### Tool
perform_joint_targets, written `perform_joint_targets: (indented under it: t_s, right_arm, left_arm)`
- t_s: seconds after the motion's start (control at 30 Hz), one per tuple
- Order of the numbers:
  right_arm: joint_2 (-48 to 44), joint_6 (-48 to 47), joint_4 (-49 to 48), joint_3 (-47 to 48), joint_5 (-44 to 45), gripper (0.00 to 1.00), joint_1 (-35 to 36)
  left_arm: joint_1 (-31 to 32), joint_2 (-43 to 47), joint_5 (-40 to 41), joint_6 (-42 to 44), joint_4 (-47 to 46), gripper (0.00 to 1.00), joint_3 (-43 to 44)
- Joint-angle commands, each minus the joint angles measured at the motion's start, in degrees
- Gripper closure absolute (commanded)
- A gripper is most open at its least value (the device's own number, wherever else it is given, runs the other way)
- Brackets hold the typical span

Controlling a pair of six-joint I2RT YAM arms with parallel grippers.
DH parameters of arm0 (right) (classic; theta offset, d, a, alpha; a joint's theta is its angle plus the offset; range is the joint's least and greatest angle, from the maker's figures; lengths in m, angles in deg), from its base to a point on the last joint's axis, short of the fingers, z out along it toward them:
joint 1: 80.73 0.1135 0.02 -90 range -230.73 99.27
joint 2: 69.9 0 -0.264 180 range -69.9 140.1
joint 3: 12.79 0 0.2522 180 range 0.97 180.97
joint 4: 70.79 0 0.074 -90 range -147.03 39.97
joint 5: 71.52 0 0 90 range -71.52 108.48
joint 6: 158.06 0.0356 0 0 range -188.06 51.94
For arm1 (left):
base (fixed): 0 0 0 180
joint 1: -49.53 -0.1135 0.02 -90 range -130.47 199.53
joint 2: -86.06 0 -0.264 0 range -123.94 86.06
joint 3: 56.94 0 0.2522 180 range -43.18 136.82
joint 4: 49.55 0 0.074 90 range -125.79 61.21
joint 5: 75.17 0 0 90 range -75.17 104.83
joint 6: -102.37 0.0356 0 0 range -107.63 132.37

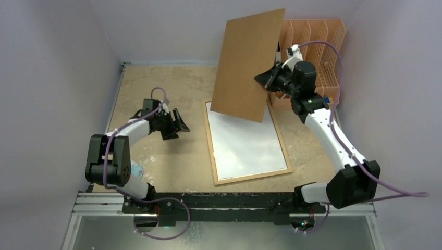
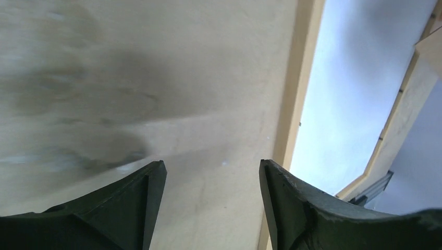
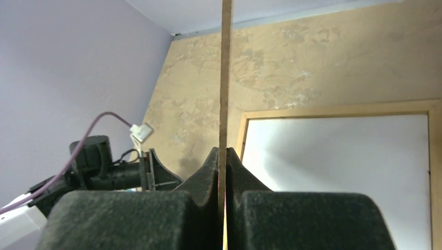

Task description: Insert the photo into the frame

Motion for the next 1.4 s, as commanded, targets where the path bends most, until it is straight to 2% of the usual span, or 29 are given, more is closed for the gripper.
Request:
perform_joint_targets:
  t_s: [0.0, 0.13, 0.27, 0.4, 0.5, 0.57, 0.77, 1.03, 1.37]
  right_arm:
    - [-7.3, -1.1, -2.8, 2.0, 1.7, 1.00, 0.6]
    - [-11.4, 3.5, -7.1, -1.8, 2.8, 1.00, 0.6]
    - [-13.7, 4.8, -5.8, -3.0, 6.2, 1.00, 0.6]
    - [-15.5, 4.3, -3.2, -3.2, 9.1, 1.00, 0.6]
    - [-16.3, 4.4, -1.9, -3.5, 10.6, 1.00, 0.6]
    - [-17.0, 4.5, -1.0, -3.6, 11.4, 1.00, 0.6]
    - [-18.9, 4.3, 1.5, -4.2, 14.3, 1.00, 0.6]
    - [-19.9, 4.5, 3.8, -4.3, 14.8, 1.00, 0.6]
    - [-18.7, 5.3, 4.3, -5.3, 12.3, 1.00, 0.6]
  left_arm:
    - [6.9, 1.4, -0.5, -4.4, -7.0, 0.33, -2.6]
    - [13.8, -0.2, 2.0, -7.7, -14.2, 0.38, -4.9]
    - [20.9, -4.0, 6.2, -10.4, -18.9, 0.41, -3.7]
    - [26.1, -7.9, 14.3, -11.4, -13.4, 0.46, 0.9]
    - [27.5, -9.6, 20.5, -12.4, -8.1, 0.51, 2.9]
    - [27.5, -10.8, 23.5, -12.8, -5.5, 0.56, 3.9]
    - [27.6, -15.2, 22.6, -12.4, -3.7, 0.66, 5.7]
    - [26.5, -14.6, 29.3, -5.3, 2.2, 0.69, 7.9]
    - [13.0, -15.4, 27.4, 0.8, 4.6, 0.71, 10.1]
